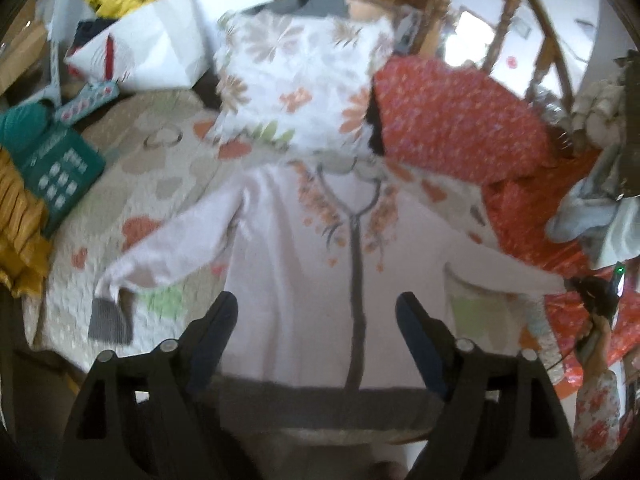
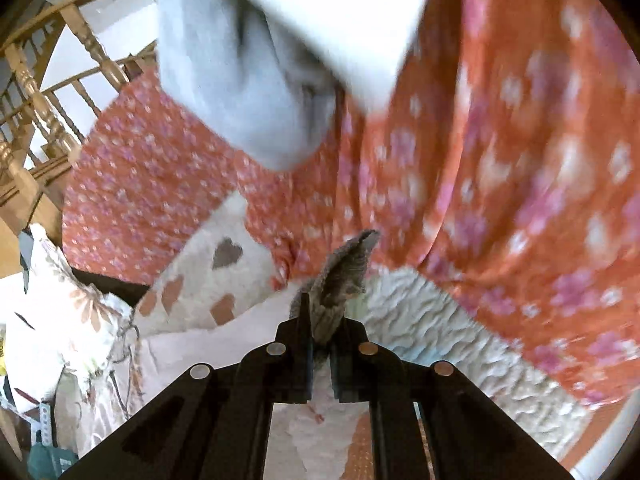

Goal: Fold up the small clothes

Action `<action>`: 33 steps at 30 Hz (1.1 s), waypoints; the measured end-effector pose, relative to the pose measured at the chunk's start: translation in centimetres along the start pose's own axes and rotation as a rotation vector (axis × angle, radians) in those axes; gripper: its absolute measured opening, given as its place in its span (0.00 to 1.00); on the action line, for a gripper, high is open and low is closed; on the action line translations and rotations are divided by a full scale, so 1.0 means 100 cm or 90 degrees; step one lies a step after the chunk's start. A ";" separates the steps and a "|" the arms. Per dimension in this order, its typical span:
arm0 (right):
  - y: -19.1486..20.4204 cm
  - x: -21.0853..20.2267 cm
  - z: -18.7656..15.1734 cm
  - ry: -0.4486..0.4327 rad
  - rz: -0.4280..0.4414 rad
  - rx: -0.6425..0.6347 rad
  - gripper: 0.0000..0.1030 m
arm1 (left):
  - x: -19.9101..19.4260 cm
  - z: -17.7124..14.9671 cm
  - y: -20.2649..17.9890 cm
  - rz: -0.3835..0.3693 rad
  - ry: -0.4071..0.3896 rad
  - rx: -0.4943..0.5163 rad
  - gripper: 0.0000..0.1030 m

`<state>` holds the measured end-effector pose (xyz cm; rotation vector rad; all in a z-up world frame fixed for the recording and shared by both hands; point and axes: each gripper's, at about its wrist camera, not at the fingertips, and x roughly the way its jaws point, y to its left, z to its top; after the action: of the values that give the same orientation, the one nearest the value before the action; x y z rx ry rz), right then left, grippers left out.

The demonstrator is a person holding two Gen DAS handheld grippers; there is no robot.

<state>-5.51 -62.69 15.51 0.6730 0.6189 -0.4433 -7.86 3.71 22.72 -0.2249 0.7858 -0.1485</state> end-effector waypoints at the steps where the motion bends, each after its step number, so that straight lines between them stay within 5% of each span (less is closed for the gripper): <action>1: 0.004 -0.006 0.003 0.001 0.003 0.002 0.07 | -0.001 0.005 0.000 -0.009 -0.005 -0.001 0.79; 8: 0.078 -0.018 -0.007 0.027 0.012 -0.063 0.07 | 0.040 0.039 0.035 -0.072 -0.017 -0.082 0.80; 14: 0.205 0.018 -0.058 0.099 0.061 -0.197 0.07 | 0.107 0.047 0.091 -0.037 0.000 -0.139 0.80; 22: 0.414 0.104 -0.192 0.245 0.200 -0.361 0.07 | 0.140 0.054 0.179 0.095 -0.042 -0.191 0.80; 25: 0.475 0.133 -0.253 0.294 0.239 -0.403 0.07 | 0.141 0.062 0.208 0.076 -0.027 -0.246 0.80; 33: 0.562 0.204 -0.380 0.371 0.233 -0.478 0.07 | 0.132 0.069 0.260 0.108 -0.051 -0.323 0.80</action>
<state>26.54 -0.77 3.31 0.1671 1.1069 0.3484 7.59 27.00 11.79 -0.6373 0.7487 0.2234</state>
